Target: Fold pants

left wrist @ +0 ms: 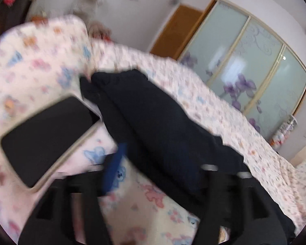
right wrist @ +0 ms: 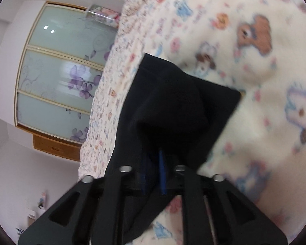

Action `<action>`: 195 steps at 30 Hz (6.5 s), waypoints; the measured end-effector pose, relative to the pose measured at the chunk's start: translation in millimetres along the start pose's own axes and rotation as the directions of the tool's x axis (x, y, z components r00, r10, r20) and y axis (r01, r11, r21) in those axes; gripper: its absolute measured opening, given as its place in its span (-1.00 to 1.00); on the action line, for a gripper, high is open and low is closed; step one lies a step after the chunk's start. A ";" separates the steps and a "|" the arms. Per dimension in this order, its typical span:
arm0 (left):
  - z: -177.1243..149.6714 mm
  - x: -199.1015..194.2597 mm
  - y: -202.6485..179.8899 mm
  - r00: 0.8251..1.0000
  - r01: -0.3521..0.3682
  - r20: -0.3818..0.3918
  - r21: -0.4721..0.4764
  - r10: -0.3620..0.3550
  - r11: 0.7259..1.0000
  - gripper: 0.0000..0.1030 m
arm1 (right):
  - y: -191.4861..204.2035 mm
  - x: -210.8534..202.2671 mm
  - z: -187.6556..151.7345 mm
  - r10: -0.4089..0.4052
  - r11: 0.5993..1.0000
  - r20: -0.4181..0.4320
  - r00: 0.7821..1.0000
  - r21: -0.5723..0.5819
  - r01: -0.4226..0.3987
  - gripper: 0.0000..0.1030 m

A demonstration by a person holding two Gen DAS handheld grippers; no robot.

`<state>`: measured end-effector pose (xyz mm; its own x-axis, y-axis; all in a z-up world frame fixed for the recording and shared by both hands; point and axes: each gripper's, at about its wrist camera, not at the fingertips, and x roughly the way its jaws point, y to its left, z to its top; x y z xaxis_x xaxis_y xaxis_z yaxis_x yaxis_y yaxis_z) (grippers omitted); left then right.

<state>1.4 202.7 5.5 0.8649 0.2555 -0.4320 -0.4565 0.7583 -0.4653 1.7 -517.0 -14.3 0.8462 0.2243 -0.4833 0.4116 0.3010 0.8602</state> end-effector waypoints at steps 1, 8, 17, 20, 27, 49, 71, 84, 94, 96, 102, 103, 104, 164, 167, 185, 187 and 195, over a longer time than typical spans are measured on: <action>-0.8 -9.4 -9.0 0.998 0.020 0.051 0.034 -0.021 0.999 0.42 | -1.4 -3.5 -0.4 0.030 0.999 0.004 1.000 0.017 -0.030 0.13; -16.0 -5.7 -62.4 0.978 0.204 -0.007 0.230 -0.208 0.951 0.85 | 7.2 -12.9 8.0 0.037 0.999 0.077 0.996 -0.019 -0.036 0.14; -21.6 34.3 -42.5 0.969 0.203 -0.165 0.125 -0.181 0.971 0.85 | 45.9 1.3 17.5 0.109 0.953 0.142 0.984 -0.296 -0.063 -0.93; -23.7 32.7 -43.2 0.970 0.206 -0.163 0.141 -0.183 0.968 0.89 | 111.4 -50.3 -22.6 0.376 0.725 0.189 0.907 -0.669 -0.161 -0.94; -24.0 32.5 -41.8 0.968 0.212 -0.167 0.134 -0.189 0.968 0.89 | 3.2 -21.4 8.9 -0.091 0.978 0.094 0.991 -0.179 0.107 -0.93; -19.4 28.5 -30.8 0.947 0.279 -0.180 0.047 -0.267 0.959 0.96 | 74.5 -89.4 -44.1 0.001 0.953 0.272 0.962 -0.290 0.081 0.05; -17.8 34.9 -27.1 0.952 0.240 -0.205 0.040 -0.227 0.970 0.96 | 67.4 83.1 -190.1 -0.027 0.980 -0.553 0.833 -0.178 -0.087 -0.29; -13.6 33.0 -18.5 0.954 0.239 -0.186 0.007 -0.233 0.971 0.96 | 97.1 50.3 -190.9 0.075 0.918 -0.446 0.892 -0.318 -0.236 -0.92; -2.0 13.0 -3.3 0.969 0.237 -0.063 -0.045 -0.239 0.970 0.96 | 88.6 76.5 -197.9 -0.177 0.879 -0.520 0.836 -0.466 -0.104 -0.51; 1.0 3.8 -4.9 0.965 0.260 -0.016 -0.023 -0.260 0.965 0.96 | 97.3 70.9 -199.1 -0.181 0.862 -0.558 0.810 -0.487 -0.142 -0.31; 18.8 -1.9 -37.4 0.906 0.419 0.032 0.087 -0.423 0.904 0.96 | 117.6 36.1 -178.4 -0.040 0.804 -0.558 0.829 -0.510 -0.305 -0.31; 21.1 3.2 -43.0 0.896 0.440 0.014 0.091 -0.443 0.893 0.96 | 116.6 30.3 -170.7 -0.013 0.799 -0.505 0.863 -0.525 -0.295 -0.31; 21.8 8.6 -47.3 0.897 0.441 -0.005 0.092 -0.443 0.893 0.96 | 116.7 28.5 -163.4 -0.001 0.796 -0.468 0.884 -0.535 -0.283 -0.31; -13.4 64.3 -49.8 0.942 0.199 -0.310 0.218 -0.125 0.955 0.97 | -13.7 -61.9 7.3 0.064 0.998 0.247 0.967 -0.044 -0.055 -0.70; -13.4 64.3 -49.8 0.942 0.199 -0.310 0.219 -0.125 0.955 0.97 | 22.7 -68.9 -9.9 0.137 0.979 0.250 0.959 -0.179 -0.093 -0.70; -14.3 63.5 -49.6 0.943 0.192 -0.310 0.219 -0.118 0.957 0.97 | 206.3 80.1 -254.8 0.159 0.720 -0.375 0.913 -0.589 -0.367 -0.70; -13.9 63.4 -49.0 0.943 0.193 -0.310 0.216 -0.120 0.957 0.97 | 191.5 109.2 -283.0 0.031 0.730 -0.416 0.909 -0.611 -0.305 -0.70; -13.8 63.0 -48.0 0.942 0.198 -0.311 0.204 -0.129 0.959 0.97 | 196.4 106.0 -311.2 0.030 0.683 -0.415 0.909 -0.656 -0.322 -0.70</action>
<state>75.0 174.1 -10.0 0.8083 -0.0432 -0.5872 -0.2239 0.8998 -0.3745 66.9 -145.7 52.9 0.6412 0.5980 -0.4809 -0.2133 0.7409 0.6368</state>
